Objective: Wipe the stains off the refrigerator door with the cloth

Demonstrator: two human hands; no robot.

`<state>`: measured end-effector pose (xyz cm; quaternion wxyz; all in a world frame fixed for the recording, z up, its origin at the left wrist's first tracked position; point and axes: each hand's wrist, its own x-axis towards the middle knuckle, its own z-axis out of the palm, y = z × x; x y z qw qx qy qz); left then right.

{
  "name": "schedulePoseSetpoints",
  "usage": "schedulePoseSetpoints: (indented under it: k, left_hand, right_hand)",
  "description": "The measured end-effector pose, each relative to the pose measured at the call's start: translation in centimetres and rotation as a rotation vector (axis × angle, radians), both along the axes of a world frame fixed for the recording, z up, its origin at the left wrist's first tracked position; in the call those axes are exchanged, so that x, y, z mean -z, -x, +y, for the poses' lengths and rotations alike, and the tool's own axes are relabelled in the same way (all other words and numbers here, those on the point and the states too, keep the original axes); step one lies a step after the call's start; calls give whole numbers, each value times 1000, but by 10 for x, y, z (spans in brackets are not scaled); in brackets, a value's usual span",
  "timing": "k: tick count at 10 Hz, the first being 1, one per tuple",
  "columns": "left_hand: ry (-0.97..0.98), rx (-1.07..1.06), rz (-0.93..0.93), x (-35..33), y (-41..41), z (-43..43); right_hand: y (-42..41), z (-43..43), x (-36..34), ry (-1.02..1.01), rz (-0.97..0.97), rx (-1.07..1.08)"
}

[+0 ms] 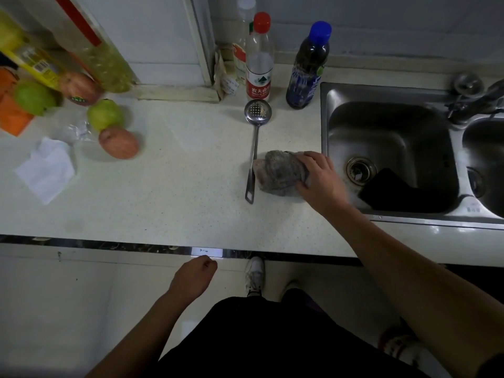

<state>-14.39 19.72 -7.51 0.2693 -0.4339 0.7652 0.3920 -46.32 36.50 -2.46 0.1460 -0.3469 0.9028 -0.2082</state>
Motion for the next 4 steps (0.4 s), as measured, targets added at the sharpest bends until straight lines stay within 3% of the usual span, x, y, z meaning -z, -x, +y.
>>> schedulePoseSetpoints:
  k: [3,4]
  left_hand:
    - [-10,22,23,7,-24,13]
    - [-16,-70,50,12,-46,27]
  right_hand:
    - [0,2,-22,-86,-230,-31]
    - [-9,12,-32,46,-265,131]
